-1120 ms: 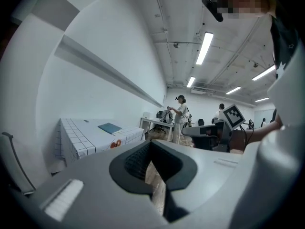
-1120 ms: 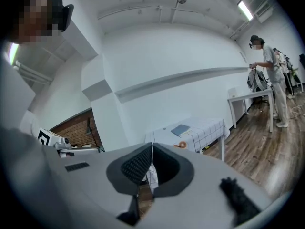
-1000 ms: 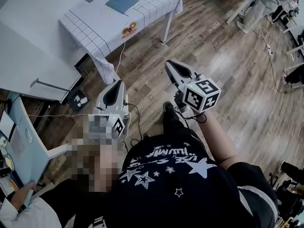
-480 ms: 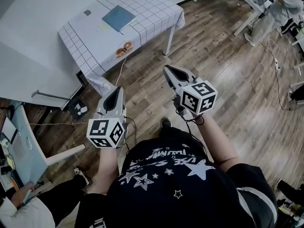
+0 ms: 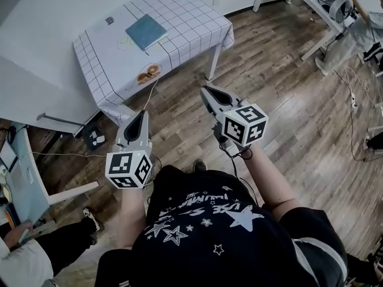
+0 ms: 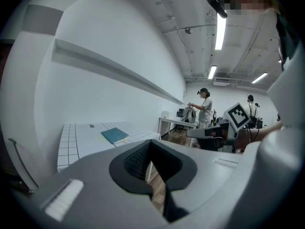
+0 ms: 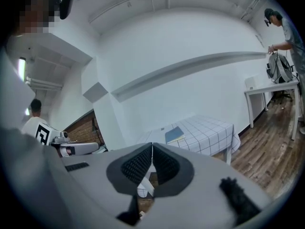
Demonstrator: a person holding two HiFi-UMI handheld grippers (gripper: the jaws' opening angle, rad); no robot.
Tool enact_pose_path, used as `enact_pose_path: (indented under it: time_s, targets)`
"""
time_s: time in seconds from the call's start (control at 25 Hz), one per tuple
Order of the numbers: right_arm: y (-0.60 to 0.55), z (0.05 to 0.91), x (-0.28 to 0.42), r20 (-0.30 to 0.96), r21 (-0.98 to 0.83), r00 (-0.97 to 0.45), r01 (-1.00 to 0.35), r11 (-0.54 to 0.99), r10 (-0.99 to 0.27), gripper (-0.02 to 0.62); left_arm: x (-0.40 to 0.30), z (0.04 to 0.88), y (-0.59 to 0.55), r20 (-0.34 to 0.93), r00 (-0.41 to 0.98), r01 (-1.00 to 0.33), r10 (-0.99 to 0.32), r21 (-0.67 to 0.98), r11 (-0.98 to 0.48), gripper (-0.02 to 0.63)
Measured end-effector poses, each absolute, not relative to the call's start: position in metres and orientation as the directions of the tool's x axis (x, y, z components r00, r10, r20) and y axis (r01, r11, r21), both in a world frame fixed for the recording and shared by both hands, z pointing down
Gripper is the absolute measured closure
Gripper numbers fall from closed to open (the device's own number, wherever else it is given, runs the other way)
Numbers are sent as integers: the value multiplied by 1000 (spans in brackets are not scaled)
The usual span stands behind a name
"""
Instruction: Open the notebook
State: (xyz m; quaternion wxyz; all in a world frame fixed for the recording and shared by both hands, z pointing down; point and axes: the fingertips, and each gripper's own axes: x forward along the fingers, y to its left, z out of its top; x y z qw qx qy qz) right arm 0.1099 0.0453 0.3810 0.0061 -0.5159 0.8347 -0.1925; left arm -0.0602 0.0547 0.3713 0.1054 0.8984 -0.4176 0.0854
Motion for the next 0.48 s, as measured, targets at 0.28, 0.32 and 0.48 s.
enact_pose_path:
  time_s: [0.28,0.32,0.48]
  targets:
    - [18,379,112,202,-299,-504,-848,437,-840,578,-60,360,24,223,599,-800,-769,125,-587,597]
    - [11,378,109,201,-303,-505,-847,438,-839,578,-62,360,15,223,598,-801,-770,132,-584,597]
    - [-24,375,101,227,-288,-500,-854,433,-836,578,-70,366,-32,233,599,-801,-766,186,-570,597]
